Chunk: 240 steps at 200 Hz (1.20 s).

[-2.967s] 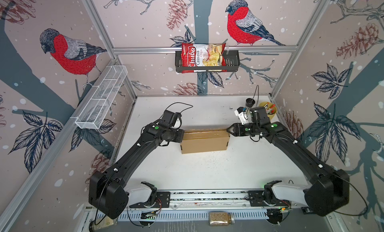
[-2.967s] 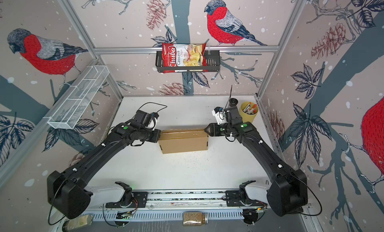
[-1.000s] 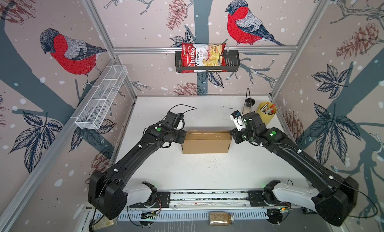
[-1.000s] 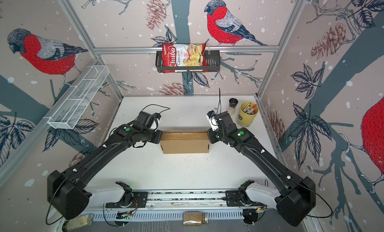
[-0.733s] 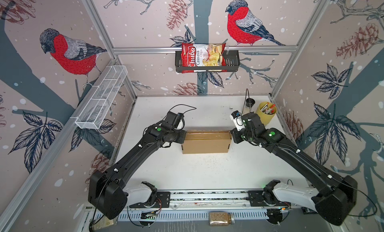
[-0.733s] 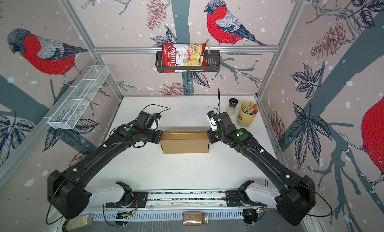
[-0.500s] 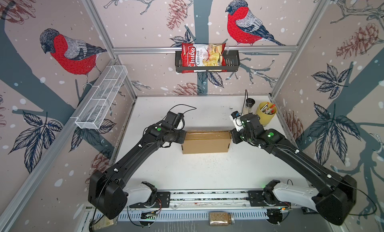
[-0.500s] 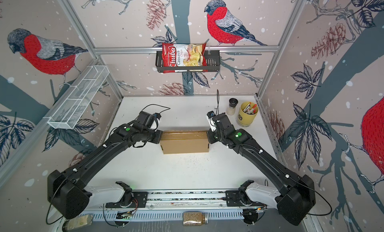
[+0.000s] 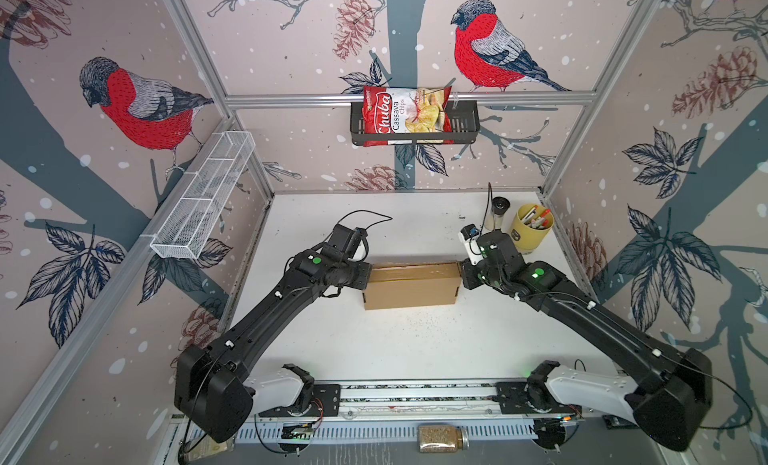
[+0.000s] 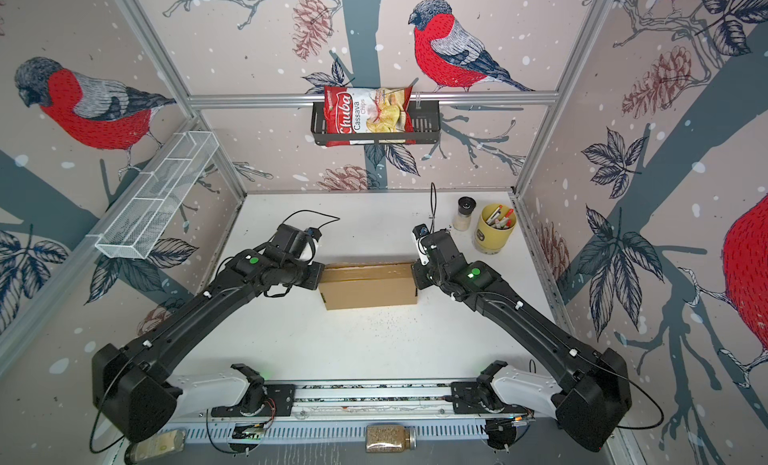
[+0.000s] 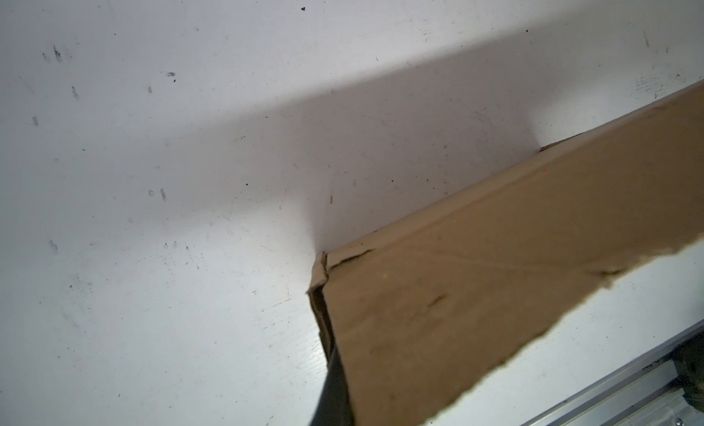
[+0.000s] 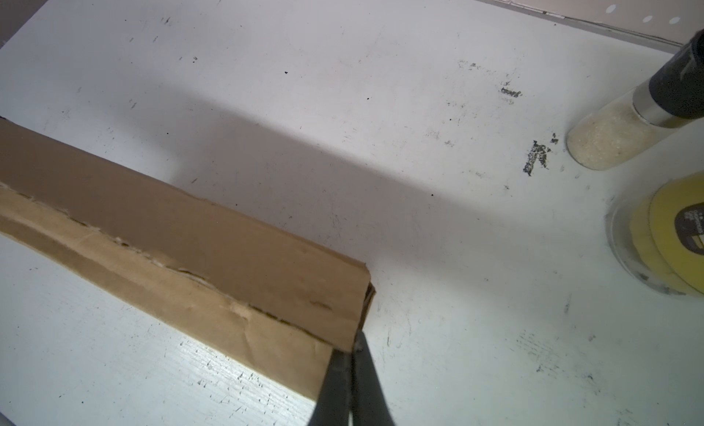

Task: Fold the paper box

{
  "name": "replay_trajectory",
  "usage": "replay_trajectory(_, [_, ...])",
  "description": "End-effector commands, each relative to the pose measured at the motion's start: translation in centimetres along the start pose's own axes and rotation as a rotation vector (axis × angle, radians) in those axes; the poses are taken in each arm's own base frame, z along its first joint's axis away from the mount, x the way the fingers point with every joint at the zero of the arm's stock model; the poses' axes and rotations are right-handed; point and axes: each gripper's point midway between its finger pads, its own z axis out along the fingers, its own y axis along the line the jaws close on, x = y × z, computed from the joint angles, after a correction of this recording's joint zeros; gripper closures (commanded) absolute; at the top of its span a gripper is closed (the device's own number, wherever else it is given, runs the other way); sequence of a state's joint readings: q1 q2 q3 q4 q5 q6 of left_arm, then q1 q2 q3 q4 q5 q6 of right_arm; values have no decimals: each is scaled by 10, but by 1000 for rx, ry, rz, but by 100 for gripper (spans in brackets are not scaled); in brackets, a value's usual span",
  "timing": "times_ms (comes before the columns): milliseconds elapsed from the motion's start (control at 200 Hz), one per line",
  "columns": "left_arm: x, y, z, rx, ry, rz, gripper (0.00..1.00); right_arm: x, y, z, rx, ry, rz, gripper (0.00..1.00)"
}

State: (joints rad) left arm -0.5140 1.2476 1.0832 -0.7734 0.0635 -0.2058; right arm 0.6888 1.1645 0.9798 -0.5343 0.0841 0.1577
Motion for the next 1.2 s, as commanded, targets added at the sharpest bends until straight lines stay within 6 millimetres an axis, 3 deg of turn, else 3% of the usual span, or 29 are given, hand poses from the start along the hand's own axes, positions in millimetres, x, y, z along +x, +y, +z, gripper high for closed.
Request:
replay_trajectory(0, [16,-7,-1,39,62,1,100,21,5,5,-20,84,20,98])
replay_trajectory(320, [13,-9,-8,53,39,-4,93,24,5,5,-11,84,25,98])
replay_trajectory(735, [13,-19,-24,112,-8,-9,67,24,6,7,-12,79,36,98])
replay_trajectory(966, [8,-26,-47,158,-89,-5,57,26,6,8,-10,82,41,98])
replay_trajectory(1096, [-4,-27,-65,183,-181,-33,54,26,7,9,-11,79,46,98])
replay_trajectory(1196, [-13,-27,-68,206,-214,-80,53,25,7,9,-10,71,50,98])
